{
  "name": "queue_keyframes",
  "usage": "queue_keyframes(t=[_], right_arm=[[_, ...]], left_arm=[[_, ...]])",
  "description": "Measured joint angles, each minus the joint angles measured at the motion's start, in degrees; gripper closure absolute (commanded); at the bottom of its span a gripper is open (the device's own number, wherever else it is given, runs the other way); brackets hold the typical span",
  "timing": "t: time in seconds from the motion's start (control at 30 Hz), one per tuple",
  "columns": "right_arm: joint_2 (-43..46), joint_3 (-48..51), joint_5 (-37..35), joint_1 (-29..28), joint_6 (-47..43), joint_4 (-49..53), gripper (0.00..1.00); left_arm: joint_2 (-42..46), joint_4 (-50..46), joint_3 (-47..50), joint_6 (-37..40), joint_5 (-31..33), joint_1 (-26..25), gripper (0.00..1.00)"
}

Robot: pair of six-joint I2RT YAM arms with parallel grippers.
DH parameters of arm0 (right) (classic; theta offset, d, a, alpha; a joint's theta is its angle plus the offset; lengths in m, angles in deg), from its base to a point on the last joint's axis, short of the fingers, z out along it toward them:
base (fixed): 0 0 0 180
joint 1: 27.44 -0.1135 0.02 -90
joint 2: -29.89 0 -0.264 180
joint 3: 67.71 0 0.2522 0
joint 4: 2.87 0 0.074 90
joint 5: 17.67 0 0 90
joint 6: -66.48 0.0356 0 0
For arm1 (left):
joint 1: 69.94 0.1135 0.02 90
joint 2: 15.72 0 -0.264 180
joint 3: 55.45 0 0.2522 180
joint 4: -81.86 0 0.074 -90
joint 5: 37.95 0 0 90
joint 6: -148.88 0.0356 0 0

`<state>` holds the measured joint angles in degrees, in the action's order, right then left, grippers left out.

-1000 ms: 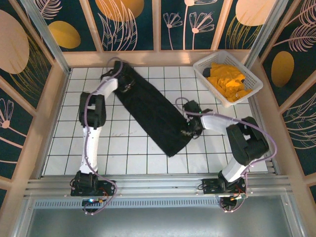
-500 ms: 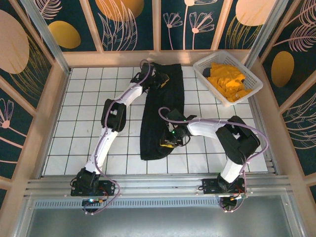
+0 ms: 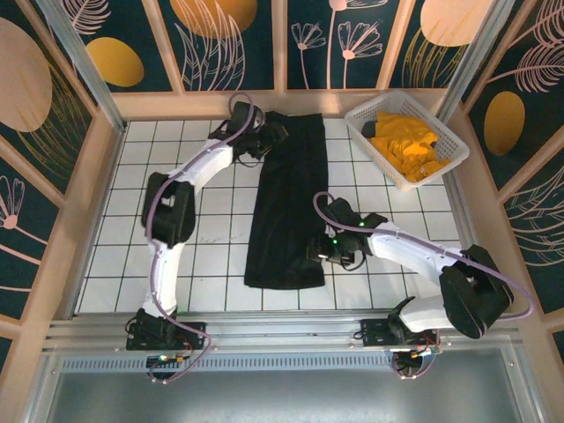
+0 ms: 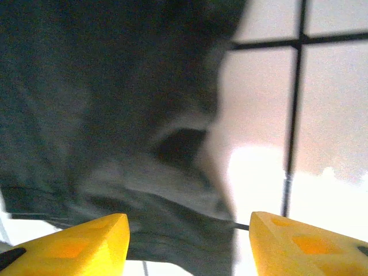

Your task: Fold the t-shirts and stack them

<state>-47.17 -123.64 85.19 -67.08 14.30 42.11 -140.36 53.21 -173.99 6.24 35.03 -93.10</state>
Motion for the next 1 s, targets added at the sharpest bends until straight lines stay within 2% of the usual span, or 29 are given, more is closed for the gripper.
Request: queue_keyframes(t=[0.13,0.23,0.33,0.5,0.63,0.73,0.87,1.0], right_arm=[[-0.59,2.32,1.14,-0.02,-2.05,-0.09,0.42],[-1.75,2.32,2.49,-0.76,-3.37,-0.94,0.42],[-2.8,2.32,4.13,-1.75,-4.11,-1.44,0.44],[-4.94,2.34,5.46,-3.19,-4.31,-1.6,0.5],[-6.14,2.32,5.22,-3.76,-3.89,-1.55,0.6],[-6.71,2.01,4.28,-3.87,-3.04,-0.72,0.72],[-7.67,1.11,2.86,-3.87,-2.32,0.92,0.82],[-7.76,1.03,2.21,-3.93,-1.4,1.4,0.9]], left_arm=[[12.94,-1.42,15.41,3.26,1.27,0.0,0.41],[18.45,-3.21,25.59,5.46,1.46,-0.13,0.44],[22.8,-9.03,35.87,7.69,1.6,-0.79,0.45],[29.9,-16.35,49.22,10.99,0.17,-4.15,0.45],[33.22,-19.02,53.75,12.35,-3.41,-7.89,0.45],[33.14,-19.65,54.95,13.77,-5.6,-11.28,0.45],[30.45,-20.24,55.04,16.02,-6.6,-15.74,0.47],[30.08,-20.92,54.69,16.7,-6.23,-16.61,0.49]])
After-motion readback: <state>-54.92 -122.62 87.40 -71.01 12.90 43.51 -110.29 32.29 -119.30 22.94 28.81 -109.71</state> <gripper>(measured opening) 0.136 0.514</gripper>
